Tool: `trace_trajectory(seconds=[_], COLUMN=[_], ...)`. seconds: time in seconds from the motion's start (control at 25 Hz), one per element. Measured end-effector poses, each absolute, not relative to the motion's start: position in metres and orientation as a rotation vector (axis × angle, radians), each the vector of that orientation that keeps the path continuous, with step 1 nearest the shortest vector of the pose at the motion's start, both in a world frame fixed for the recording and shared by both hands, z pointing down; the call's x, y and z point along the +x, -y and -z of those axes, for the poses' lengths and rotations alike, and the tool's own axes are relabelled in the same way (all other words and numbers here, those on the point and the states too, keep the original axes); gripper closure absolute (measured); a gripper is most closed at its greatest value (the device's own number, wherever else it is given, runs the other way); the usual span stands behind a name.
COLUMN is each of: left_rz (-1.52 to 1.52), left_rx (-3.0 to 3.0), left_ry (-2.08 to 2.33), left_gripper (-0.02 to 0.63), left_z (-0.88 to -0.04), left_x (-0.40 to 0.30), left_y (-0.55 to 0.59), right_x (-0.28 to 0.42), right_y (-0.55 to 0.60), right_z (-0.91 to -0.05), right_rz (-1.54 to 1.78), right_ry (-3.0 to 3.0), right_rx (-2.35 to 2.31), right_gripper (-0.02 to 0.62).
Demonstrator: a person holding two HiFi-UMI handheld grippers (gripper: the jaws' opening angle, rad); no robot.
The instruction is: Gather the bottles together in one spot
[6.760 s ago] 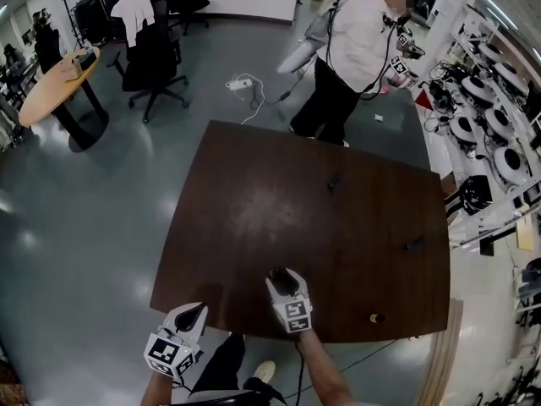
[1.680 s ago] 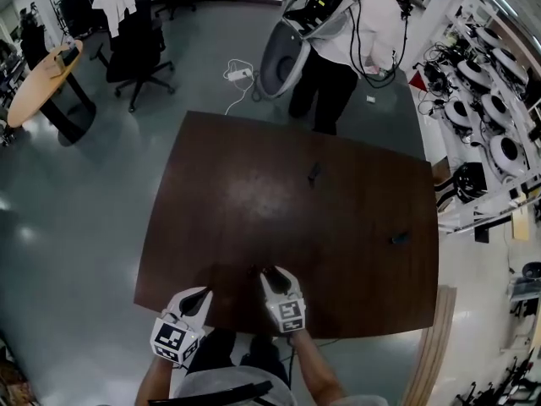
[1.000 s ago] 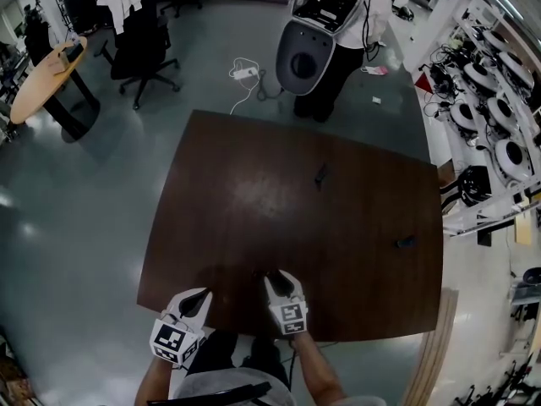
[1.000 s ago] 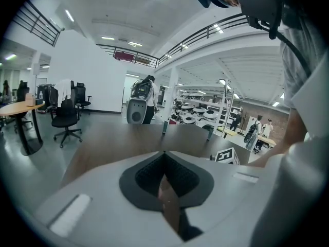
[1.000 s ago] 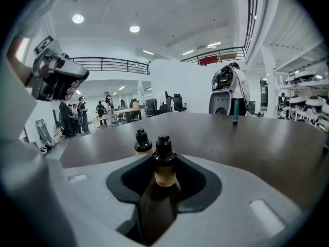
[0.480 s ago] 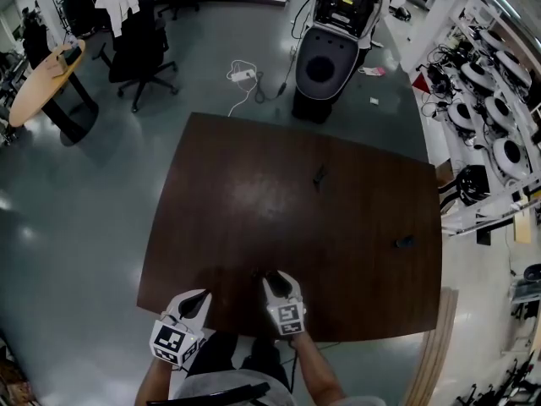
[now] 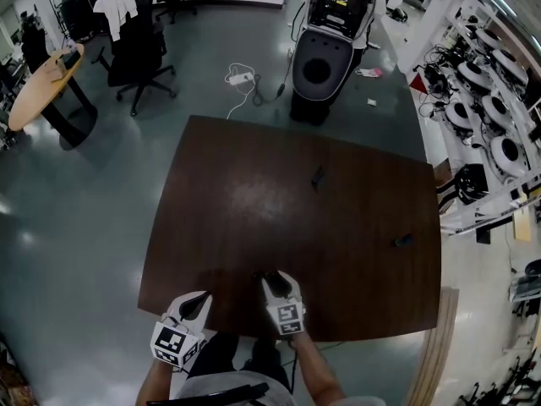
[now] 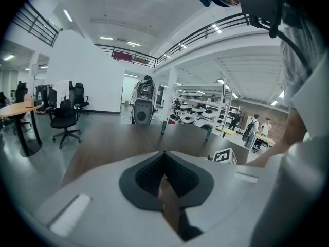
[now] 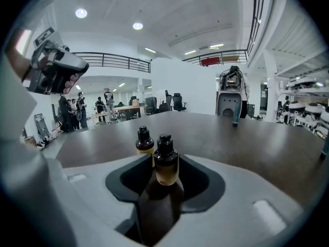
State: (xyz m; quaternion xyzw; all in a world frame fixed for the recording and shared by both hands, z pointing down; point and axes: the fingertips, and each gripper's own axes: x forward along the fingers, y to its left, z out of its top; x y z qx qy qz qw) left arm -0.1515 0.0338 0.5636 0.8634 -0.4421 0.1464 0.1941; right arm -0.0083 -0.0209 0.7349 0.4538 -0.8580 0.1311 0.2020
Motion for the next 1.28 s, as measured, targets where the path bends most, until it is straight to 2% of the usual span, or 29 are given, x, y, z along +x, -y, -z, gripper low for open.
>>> trace_trajectory(seconds=[0.08, 0.2, 0.32, 0.48, 0.6, 0.76, 0.92, 1.28], left_rz=[-0.411, -0.413, -0.415, -0.406, -0.393, -0.385, -0.362, -0.333], left_rx=[2.422, 2.425, 2.431, 2.445, 2.462, 2.489, 2.534, 2.619], left_ry=[1.239, 1.237, 1.234, 1.224, 1.206, 1.172, 1.130, 1.053], left_gripper=[0.604, 0.604, 0.604, 0.604, 0.604, 0.604, 0.604, 0.604], left_z=[-0.565, -0.563, -0.562, -0.561, -0.558, -0.554, -0.547, -0.543], left_x=[-0.153, -0.156, -0.157, -0.156, -0.151, -0.144, -0.133, -0.125], left_y=[-0.035, -0.035, -0.035, -0.036, -0.034, -0.031, -0.028, -0.013], right_x=[-0.010, -0.013, -0.012, -0.002, 0.015, 0.033, 0.048, 0.070], right_y=[0.019, 0.017, 0.013, 0.000, -0.010, -0.022, -0.024, -0.004], right_z=[-0.734, -0.733, -0.730, -0.712, -0.686, -0.651, -0.627, -0.603], right_rz=[-0.385, -0.399, -0.402, -0.409, -0.414, -0.353, -0.291, -0.272], right_ry=[2.415, 2.429, 2.416, 2.423, 2.434, 2.446, 2.430, 2.341], right_rx=[1.264, 1.265, 1.284, 1.335, 1.403, 1.486, 1.563, 1.769], right_gripper=[0.416, 0.305, 0.275, 0.275, 0.293, 0.445, 0.537, 0.580])
